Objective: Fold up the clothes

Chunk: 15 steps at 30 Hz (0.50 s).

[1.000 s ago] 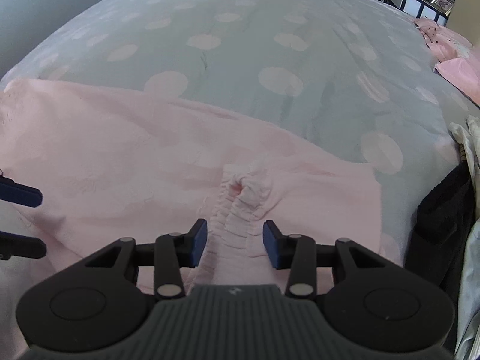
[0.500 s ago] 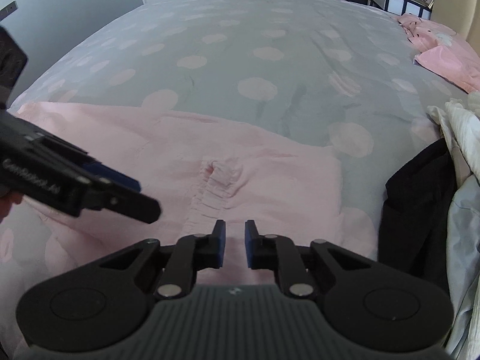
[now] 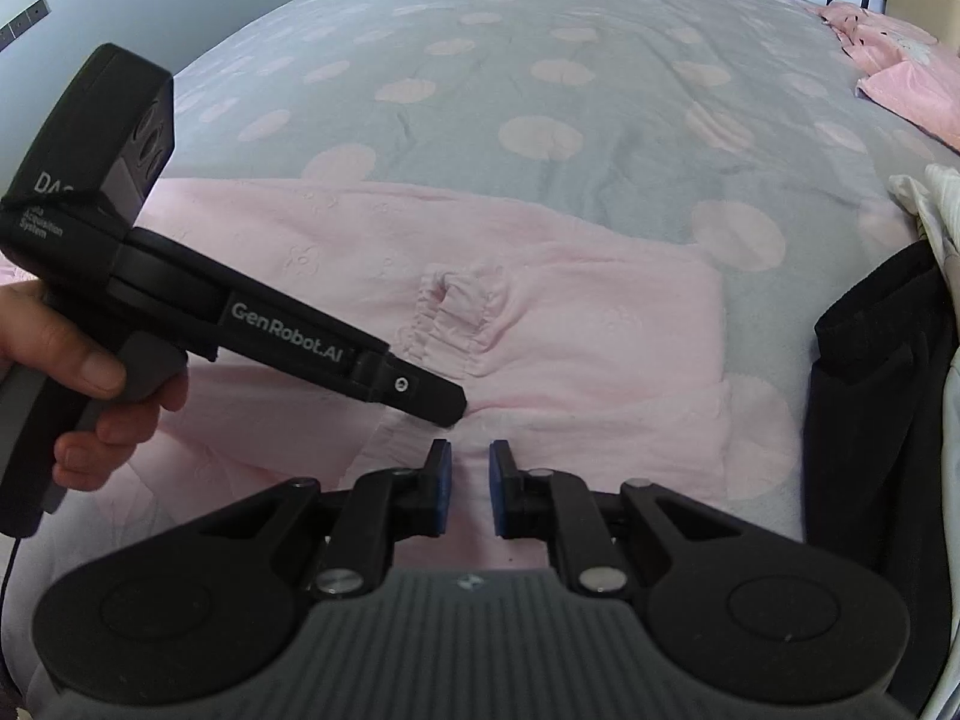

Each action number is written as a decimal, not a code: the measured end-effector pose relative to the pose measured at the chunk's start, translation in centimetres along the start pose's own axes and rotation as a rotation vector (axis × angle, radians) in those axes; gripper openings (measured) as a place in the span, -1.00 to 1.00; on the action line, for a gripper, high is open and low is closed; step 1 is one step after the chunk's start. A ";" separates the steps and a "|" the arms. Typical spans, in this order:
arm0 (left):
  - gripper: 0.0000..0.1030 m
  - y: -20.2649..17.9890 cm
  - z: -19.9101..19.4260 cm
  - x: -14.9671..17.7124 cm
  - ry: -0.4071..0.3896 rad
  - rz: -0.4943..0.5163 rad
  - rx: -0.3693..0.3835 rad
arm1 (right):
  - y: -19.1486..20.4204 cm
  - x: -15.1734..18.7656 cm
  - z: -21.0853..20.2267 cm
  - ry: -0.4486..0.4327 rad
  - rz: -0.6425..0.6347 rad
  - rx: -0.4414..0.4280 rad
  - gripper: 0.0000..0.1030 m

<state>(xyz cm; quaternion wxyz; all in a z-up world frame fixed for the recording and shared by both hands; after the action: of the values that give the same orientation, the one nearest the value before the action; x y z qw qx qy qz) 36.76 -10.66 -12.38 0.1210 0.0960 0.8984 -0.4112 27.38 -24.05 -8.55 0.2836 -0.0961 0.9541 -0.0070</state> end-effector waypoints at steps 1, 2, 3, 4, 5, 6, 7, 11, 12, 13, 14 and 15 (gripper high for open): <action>-0.42 -0.2 0.1 0.0 -0.005 0.003 -0.002 | -0.1 0.0 0.1 0.002 0.007 0.000 -0.70; -0.47 -0.4 0.2 0.1 -0.010 0.007 -0.004 | -0.2 0.1 0.1 0.005 0.014 -0.001 -0.70; -0.57 -0.7 0.2 0.2 -0.014 0.019 -0.001 | -0.3 0.2 0.2 0.008 0.022 -0.003 -0.70; -0.70 -1.1 0.1 0.3 -0.016 0.040 -0.003 | -0.3 0.2 0.2 0.009 0.027 -0.002 -0.69; -0.73 -1.5 0.1 0.4 -0.019 0.064 -0.011 | -0.4 0.3 0.3 0.010 0.032 -0.003 -0.69; -0.77 -1.9 0.1 0.4 -0.023 0.088 -0.020 | -0.5 0.4 0.3 0.011 0.038 -0.006 -0.69; -0.79 -2.1 0.0 0.4 -0.026 0.099 -0.032 | -0.5 0.4 0.2 0.010 0.044 -0.008 -0.69; -0.82 -2.6 -1.7 0.1 -0.058 0.112 -0.038 | -0.7 0.3 -1.0 -0.017 0.056 -0.020 -0.68; -0.83 -2.7 -2.5 -0.1 -0.068 0.116 -0.041 | -0.8 0.3 -1.7 -0.036 0.051 -0.020 -0.68; -0.83 -2.9 -3.4 -0.2 -0.083 0.118 -0.044 | -1.0 0.1 -2.4 -0.056 0.045 -0.014 -0.67; -0.83 -3.2 -4.3 -0.4 -0.097 0.122 -0.044 | -1.2 0.0 -3.1 -0.076 0.040 -0.006 -0.64; -0.83 -3.4 -5.4 -0.6 -0.111 0.127 -0.045 | -1.4 -0.2 -3.7 -0.093 0.036 0.005 -0.60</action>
<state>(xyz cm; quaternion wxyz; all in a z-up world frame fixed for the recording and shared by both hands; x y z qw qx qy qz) 35.67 -8.79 -6.38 0.1986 0.1268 0.8913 -0.3873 25.75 -25.54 -5.25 0.3279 -0.0782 0.9415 0.0003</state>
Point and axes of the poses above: each gripper's, at about its wrist camera, not at the fingertips, and z roughly the way its jaws point, y to its left, x to its underside, the point moved 3 cm from there along z, roughly the way its jaws point, and after that the axes turned 15 degrees about x, right-handed, at the moved point
